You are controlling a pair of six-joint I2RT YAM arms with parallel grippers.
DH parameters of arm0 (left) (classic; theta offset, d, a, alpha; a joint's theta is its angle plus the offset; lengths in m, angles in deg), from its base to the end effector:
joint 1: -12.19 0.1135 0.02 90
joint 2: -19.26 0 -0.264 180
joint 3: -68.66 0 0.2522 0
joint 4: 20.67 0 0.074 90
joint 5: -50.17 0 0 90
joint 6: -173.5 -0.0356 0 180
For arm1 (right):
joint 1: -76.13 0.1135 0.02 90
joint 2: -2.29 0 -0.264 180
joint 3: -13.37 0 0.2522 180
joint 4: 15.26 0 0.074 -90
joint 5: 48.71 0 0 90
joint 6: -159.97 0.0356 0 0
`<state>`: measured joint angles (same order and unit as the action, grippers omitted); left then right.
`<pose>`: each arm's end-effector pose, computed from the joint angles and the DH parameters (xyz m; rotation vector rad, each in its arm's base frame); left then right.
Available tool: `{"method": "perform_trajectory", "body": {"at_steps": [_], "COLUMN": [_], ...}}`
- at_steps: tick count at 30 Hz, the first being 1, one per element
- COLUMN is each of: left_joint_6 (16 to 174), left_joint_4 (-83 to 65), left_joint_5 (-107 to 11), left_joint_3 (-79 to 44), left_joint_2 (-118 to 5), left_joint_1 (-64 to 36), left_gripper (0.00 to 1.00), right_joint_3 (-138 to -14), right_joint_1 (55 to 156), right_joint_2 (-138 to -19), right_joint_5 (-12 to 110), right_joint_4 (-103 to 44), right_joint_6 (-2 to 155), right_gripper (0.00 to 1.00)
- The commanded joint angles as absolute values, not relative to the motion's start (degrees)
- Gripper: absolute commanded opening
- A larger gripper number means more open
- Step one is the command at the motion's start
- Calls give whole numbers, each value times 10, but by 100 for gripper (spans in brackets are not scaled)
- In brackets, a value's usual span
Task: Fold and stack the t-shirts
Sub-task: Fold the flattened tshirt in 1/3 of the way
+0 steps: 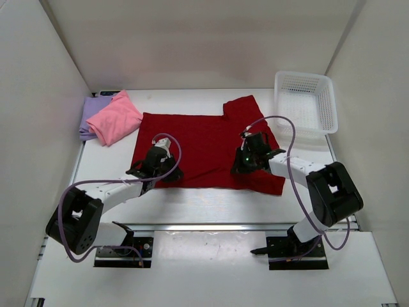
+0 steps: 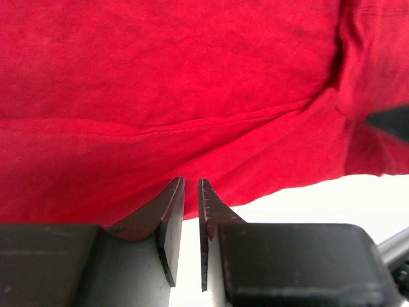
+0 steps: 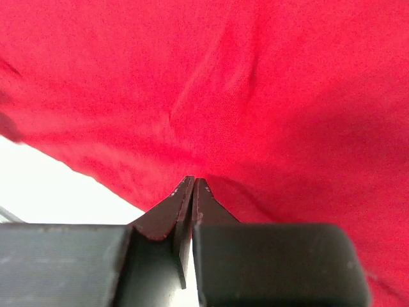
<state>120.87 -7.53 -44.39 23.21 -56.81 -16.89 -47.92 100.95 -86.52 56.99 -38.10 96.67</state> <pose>0.2193 -0.1252 0.1656 -0.1344 2.4261 -0.6493 0.2748 0.1377 0.1775 -0.0846 2.5435 0.7138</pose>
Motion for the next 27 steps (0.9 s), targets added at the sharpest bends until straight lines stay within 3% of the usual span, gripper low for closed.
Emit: {"method": "perform_trajectory", "body": {"at_steps": [1,11,21,27], "left_joint_6": [1170,1209,1219,1276], "left_joint_4": [-21,-61,4,54], "left_joint_5": [-400,-445,-440,-462], "left_joint_3": [215,260,366,412], "left_joint_2": [-560,-623,-470,-380], "left_joint_1": [-178,-108,-109,-140], "left_gripper": [26,23,24,23], "right_joint_3": [-466,-441,-305,-306], "right_joint_1": [1039,1058,1131,1192], "right_joint_2": [-884,-918,-831,-791], "right_joint_5": [560,558,583,570], "right_joint_4": [-373,-401,-442,-495], "right_joint_6": [953,929,964,965], "right_gripper": [0,0,0,0]}}
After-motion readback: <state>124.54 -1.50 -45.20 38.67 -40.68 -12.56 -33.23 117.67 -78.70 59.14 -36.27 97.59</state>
